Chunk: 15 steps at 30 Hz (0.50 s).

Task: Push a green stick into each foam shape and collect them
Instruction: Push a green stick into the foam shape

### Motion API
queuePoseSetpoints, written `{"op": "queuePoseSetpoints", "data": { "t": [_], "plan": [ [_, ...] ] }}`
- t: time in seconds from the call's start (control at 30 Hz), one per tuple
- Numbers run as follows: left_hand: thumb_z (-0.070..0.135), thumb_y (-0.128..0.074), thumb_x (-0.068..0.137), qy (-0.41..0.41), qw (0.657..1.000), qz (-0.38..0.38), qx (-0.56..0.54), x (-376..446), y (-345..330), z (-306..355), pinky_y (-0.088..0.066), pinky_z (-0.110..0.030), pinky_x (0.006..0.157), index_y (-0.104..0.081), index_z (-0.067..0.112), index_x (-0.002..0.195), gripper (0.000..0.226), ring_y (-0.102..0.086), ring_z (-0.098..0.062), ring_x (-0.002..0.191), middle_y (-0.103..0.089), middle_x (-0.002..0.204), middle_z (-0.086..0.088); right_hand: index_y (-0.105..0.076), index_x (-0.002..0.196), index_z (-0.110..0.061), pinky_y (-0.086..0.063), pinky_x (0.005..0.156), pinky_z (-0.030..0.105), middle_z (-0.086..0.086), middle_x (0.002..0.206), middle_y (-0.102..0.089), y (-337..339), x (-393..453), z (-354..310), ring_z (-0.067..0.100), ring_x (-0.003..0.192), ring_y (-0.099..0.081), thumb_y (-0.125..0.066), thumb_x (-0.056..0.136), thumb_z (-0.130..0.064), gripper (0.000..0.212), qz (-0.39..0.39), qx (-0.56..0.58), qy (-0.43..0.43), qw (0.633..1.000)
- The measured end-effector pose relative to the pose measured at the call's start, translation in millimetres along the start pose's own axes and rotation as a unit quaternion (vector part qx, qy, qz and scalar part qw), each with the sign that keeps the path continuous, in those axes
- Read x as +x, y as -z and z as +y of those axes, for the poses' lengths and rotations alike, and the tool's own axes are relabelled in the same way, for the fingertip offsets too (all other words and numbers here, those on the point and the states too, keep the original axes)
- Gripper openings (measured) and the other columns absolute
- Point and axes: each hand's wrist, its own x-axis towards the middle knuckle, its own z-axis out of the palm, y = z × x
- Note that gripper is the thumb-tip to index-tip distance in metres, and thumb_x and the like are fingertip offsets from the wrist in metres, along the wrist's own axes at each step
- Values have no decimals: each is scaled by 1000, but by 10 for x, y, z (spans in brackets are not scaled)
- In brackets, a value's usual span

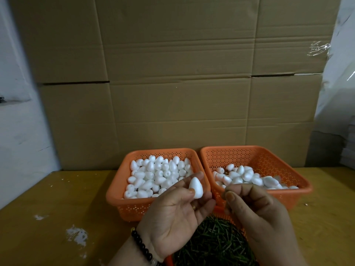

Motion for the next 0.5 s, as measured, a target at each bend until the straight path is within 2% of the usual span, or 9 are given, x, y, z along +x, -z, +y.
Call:
{"op": "queuePoseSetpoints", "data": {
  "t": [0.13,0.2,0.27,0.37,0.5],
  "plan": [
    [2,-66,66,12,1000,19,16,4,32,-15,-54,-34,69,-73,9,107,42,-62,-22,81,-65,95,-11,-66,75,-3,-45,50,11,6,61,-68,-22,-14,9,0,53,-59,-62,76,-3,5,-15,16,3,1000],
    [1,-68,66,15,1000,15,0,1,20,-16,-54,-33,65,-72,9,107,42,-62,-22,78,-65,95,-12,-66,74,-3,-44,50,11,6,61,-66,-18,-13,28,0,52,-57,-60,81,4,11,-15,15,-4,1000],
    [-1,-71,65,14,1000,9,-12,-5,-6,-14,-55,-33,63,-72,7,103,39,-64,-22,76,-66,94,-13,-67,74,-5,-42,48,10,5,60,-65,-25,-11,25,0,50,-56,-61,79,-6,8,-19,6,-9,1000],
    [0,-72,65,14,1000,2,-18,-19,-42,-12,-57,-32,63,-75,4,94,30,-66,-23,76,-67,94,-15,-71,81,-18,-38,43,12,4,57,-62,-22,-12,29,1,45,-49,-62,73,-23,12,-23,-31,-17,999],
    [0,-73,67,23,999,-2,-24,-23,-37,-8,-58,-30,62,-69,-6,105,38,-67,-25,78,-67,102,-21,-71,75,-19,-37,36,20,9,53,-60,-12,-8,13,11,39,-48,-65,69,-31,15,3,-48,-31,998]
  ]
}}
